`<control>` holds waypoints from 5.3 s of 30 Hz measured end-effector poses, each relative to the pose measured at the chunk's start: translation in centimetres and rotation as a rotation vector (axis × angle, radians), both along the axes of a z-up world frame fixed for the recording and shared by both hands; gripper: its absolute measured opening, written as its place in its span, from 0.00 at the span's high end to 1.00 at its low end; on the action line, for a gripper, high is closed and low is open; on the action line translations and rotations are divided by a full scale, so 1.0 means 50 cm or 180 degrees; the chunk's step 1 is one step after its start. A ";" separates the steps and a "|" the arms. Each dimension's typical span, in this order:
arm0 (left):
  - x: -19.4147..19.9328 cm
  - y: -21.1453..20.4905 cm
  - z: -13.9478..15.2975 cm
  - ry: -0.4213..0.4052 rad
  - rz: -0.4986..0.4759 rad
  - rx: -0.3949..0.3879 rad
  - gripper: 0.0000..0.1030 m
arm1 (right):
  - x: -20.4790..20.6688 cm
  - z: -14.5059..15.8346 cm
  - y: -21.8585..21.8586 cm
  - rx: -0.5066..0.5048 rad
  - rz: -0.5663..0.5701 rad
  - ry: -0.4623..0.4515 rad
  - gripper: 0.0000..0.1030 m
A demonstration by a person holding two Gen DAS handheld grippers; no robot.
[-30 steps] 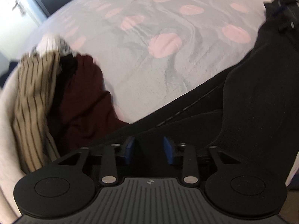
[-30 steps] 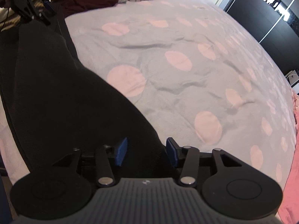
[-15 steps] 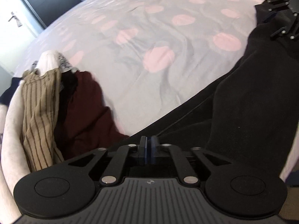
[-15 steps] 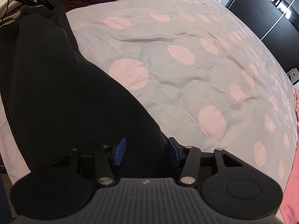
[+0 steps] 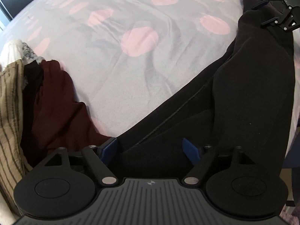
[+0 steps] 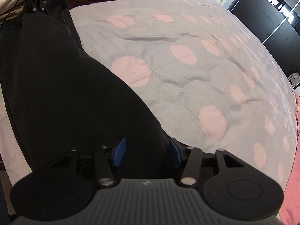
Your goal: Fold clothes
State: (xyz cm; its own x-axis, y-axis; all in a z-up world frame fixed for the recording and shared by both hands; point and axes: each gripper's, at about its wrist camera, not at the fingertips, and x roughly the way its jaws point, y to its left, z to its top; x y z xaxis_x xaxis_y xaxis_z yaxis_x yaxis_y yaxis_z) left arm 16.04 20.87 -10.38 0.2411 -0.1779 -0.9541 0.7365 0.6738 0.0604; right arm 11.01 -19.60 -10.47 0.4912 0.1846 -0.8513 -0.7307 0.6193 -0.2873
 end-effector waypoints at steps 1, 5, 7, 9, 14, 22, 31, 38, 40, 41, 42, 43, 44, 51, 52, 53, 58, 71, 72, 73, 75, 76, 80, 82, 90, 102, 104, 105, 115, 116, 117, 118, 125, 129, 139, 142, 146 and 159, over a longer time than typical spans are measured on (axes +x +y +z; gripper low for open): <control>0.007 0.002 -0.001 0.0063 0.0035 -0.0022 0.28 | 0.000 -0.001 0.000 -0.0002 0.0005 -0.0001 0.47; 0.013 0.008 -0.003 0.0189 0.0226 -0.0110 0.36 | 0.003 -0.001 -0.001 0.0001 0.0012 0.0008 0.46; 0.004 0.007 0.003 0.0145 0.0278 -0.0136 0.62 | 0.003 -0.001 -0.001 0.0001 0.0015 0.0010 0.46; -0.004 0.003 0.012 0.0056 0.0402 -0.0115 0.91 | 0.003 0.000 -0.003 0.0006 0.0015 0.0010 0.46; -0.048 -0.016 0.024 -0.0199 0.0606 0.0041 0.97 | -0.003 -0.005 -0.008 0.0005 0.0013 0.0023 0.46; -0.077 0.013 0.097 -0.0768 0.1037 0.0099 0.98 | -0.009 -0.015 -0.017 -0.0101 -0.0038 0.0032 0.45; -0.059 -0.013 0.066 -0.0953 0.0904 0.0436 0.91 | -0.011 -0.020 -0.028 -0.0169 -0.0142 0.0051 0.38; -0.111 0.000 0.132 -0.1096 0.0869 0.0225 0.90 | -0.038 0.004 -0.032 0.0061 -0.0059 -0.0035 0.40; -0.144 -0.011 0.148 -0.1099 0.0678 0.0158 0.90 | -0.053 0.017 -0.020 0.0224 0.0046 -0.0050 0.40; -0.162 -0.018 0.154 -0.1092 0.0582 0.0122 0.90 | -0.061 0.024 -0.015 0.0306 0.0099 -0.0057 0.40; -0.180 -0.026 0.158 -0.1062 0.0481 0.0081 0.90 | -0.069 0.030 -0.009 0.0388 0.0152 -0.0065 0.41; -0.198 -0.035 0.162 -0.1035 0.0372 0.0040 0.90 | -0.077 0.037 -0.004 0.0469 0.0205 -0.0072 0.43; -0.218 -0.044 0.162 -0.1009 0.0249 0.0006 0.90 | -0.085 0.044 0.002 0.0551 0.0258 -0.0079 0.45; -0.341 -0.104 0.102 -0.0709 -0.0574 0.0166 0.71 | -0.154 0.059 0.071 0.0933 0.0810 0.0029 0.47; -0.356 -0.109 0.090 -0.0694 -0.0676 0.0225 0.65 | -0.166 0.057 0.084 0.0955 0.0909 0.0060 0.47; -0.370 -0.114 0.076 -0.0716 -0.0749 0.0302 0.63 | -0.180 0.051 0.099 0.0948 0.1010 0.0088 0.47; -0.385 -0.114 0.014 -0.0867 -0.0719 0.0727 0.65 | -0.248 0.018 0.165 0.0701 0.1384 0.0005 0.54; -0.422 -0.124 0.040 -0.0815 -0.0766 0.0734 0.95 | -0.274 -0.010 0.206 0.0250 0.1686 -0.0139 0.95; -0.426 -0.122 0.045 -0.0776 -0.0770 0.0701 0.95 | -0.277 -0.003 0.199 0.0286 0.1695 -0.0118 0.95; -0.426 -0.122 0.041 -0.0735 -0.0785 0.0694 0.95 | -0.279 0.002 0.194 0.0319 0.1699 -0.0095 0.95; -0.425 -0.131 0.018 -0.0666 -0.0858 0.0784 0.95 | -0.278 -0.004 0.192 0.0353 0.1674 -0.0031 0.95; -0.424 -0.134 0.011 -0.0626 -0.0874 0.0821 0.95 | -0.276 -0.014 0.195 0.0340 0.1675 -0.0001 0.95; -0.422 -0.135 0.003 -0.0434 -0.0813 0.0922 0.91 | -0.270 -0.025 0.197 0.0357 0.1648 0.0156 0.88; -0.421 -0.133 0.002 -0.0333 -0.0777 0.0962 0.88 | -0.262 -0.013 0.187 0.0457 0.1577 0.0287 0.66; -0.372 -0.060 0.118 -0.0329 -0.0184 0.0203 0.80 | -0.221 0.041 0.137 0.0815 0.1025 0.0162 0.62; -0.182 -0.088 0.102 -0.1131 0.0201 0.0321 0.69 | -0.120 0.054 0.074 0.0629 0.0331 -0.0035 0.59; -0.153 -0.102 0.083 -0.1128 0.0115 0.0347 0.63 | -0.104 0.049 0.057 0.0651 0.0156 -0.0021 0.59; -0.137 -0.106 0.072 -0.1098 0.0083 0.0365 0.62 | -0.097 0.046 0.047 0.0655 0.0069 -0.0021 0.59; -0.079 -0.092 0.002 -0.0569 0.0165 0.0436 0.67 | 0.023 0.077 -0.162 0.0582 -0.1095 -0.0356 0.50; -0.078 -0.093 0.003 -0.0528 0.0196 0.0423 0.70 | 0.042 0.080 -0.191 0.0602 -0.1318 -0.0353 0.49; -0.079 -0.096 0.004 -0.0505 0.0207 0.0440 0.72 | 0.061 0.082 -0.220 0.0627 -0.1538 -0.0346 0.49; -0.079 -0.102 0.003 -0.0499 0.0210 0.0490 0.76 | 0.081 0.084 -0.247 0.0669 -0.1745 -0.0320 0.48; -0.067 -0.123 0.002 -0.0487 0.0376 0.0789 0.96 | 0.189 0.083 -0.323 0.1071 -0.2310 0.0083 0.48; -0.069 -0.122 0.010 -0.0567 0.0443 0.0806 0.98 | 0.217 0.037 -0.286 0.1012 -0.2217 0.0333 0.48; -0.073 -0.127 0.018 -0.0691 0.0361 0.0912 0.98 | 0.162 -0.019 -0.313 0.0527 -0.2293 0.0316 0.61; -0.080 -0.128 0.024 -0.0743 0.0392 0.0969 0.96 | 0.127 0.013 -0.337 0.0665 -0.2398 0.0134 0.61; -0.099 -0.121 0.051 -0.0902 0.0519 0.0951 0.95 | 0.058 0.052 -0.339 0.0979 -0.2271 0.0029 0.59; -0.150 -0.055 0.081 -0.0829 0.1058 0.0627 0.83 | -0.212 0.004 -0.154 0.0694 -0.0124 0.0457 0.59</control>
State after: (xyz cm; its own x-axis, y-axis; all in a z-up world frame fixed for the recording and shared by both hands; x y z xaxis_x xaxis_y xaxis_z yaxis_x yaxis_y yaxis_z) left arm 8.55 18.11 -6.33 0.4904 0.1281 -0.8620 0.4260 0.8277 0.3653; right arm 0.39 -27.30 -10.26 0.3786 0.3546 -0.8549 -0.7286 0.6838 -0.0391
